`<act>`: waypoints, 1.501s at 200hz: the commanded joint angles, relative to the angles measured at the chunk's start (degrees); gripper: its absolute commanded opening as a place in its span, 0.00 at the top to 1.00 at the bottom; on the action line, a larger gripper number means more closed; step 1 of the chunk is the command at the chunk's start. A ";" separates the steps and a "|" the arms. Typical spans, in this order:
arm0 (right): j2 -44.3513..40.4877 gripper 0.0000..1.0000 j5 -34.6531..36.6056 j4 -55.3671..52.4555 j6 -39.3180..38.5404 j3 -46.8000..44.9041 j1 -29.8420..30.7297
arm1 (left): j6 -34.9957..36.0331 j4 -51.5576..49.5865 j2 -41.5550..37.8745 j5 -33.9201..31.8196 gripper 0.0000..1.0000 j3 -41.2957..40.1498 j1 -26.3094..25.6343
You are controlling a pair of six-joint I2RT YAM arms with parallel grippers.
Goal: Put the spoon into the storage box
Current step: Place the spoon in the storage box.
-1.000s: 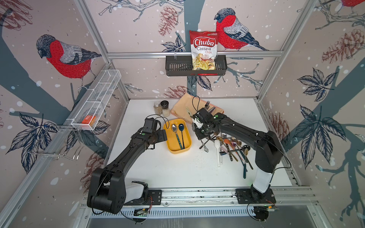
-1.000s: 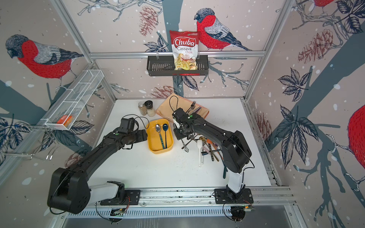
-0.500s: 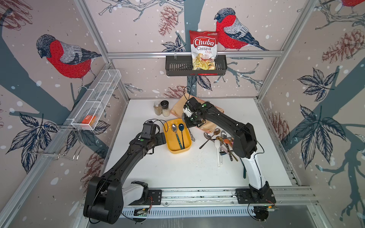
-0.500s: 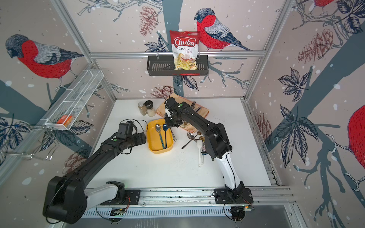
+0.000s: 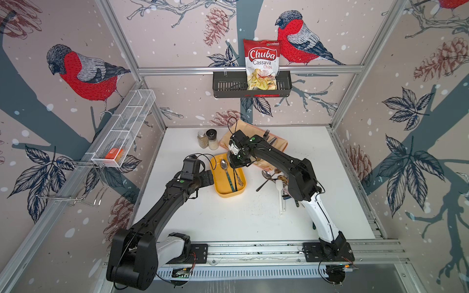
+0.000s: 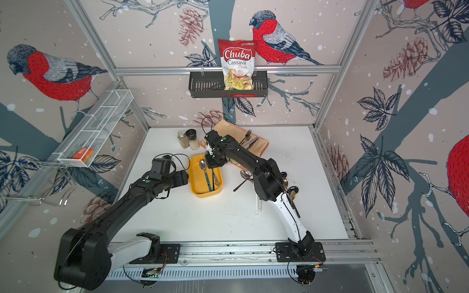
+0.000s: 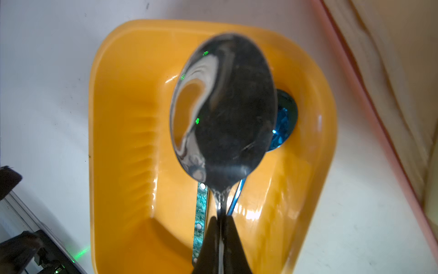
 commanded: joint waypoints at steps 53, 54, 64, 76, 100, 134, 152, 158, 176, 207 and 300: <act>3.22 0.92 3.37 -3.37 2.63 0.51 0.56 | 0.16 0.50 0.05 1.07 0.16 1.65 -0.15; 3.28 0.92 3.45 -3.45 2.63 0.53 0.58 | 0.16 0.49 0.01 1.07 0.16 1.62 -0.20; 3.55 0.90 3.92 -3.74 2.47 0.42 0.67 | 0.08 0.39 -0.05 1.12 0.16 1.84 -0.16; 3.74 0.88 4.57 -3.81 2.27 0.22 0.84 | 0.06 0.23 -0.03 1.24 0.16 1.87 -0.16; 4.29 0.86 4.92 -3.96 2.48 0.37 0.94 | -0.08 -0.08 0.05 1.34 0.16 2.35 -0.22; 4.39 0.79 5.11 -3.76 2.71 0.90 1.11 | -0.01 -0.58 -0.26 1.34 0.16 2.80 -0.19; 4.00 0.76 6.05 -3.85 2.72 1.49 1.37 | 0.46 -0.93 -0.22 1.20 0.16 3.20 -0.21; 3.74 0.75 6.53 -3.82 2.70 1.80 1.45 | 0.63 -1.06 -0.22 1.23 0.16 3.29 -0.25; 2.53 0.74 7.37 -3.86 2.90 2.51 1.47 | 1.28 -1.12 0.13 1.50 0.16 3.88 -0.46; -1.77 0.72 8.87 -4.37 3.85 1.65 0.57 | 3.07 -1.79 1.42 1.83 0.16 5.76 -1.42; -27.97 0.63 11.47 4.58 9.13 -37.70 -7.67 | 4.81 -2.17 4.12 3.18 0.16 8.91 -3.03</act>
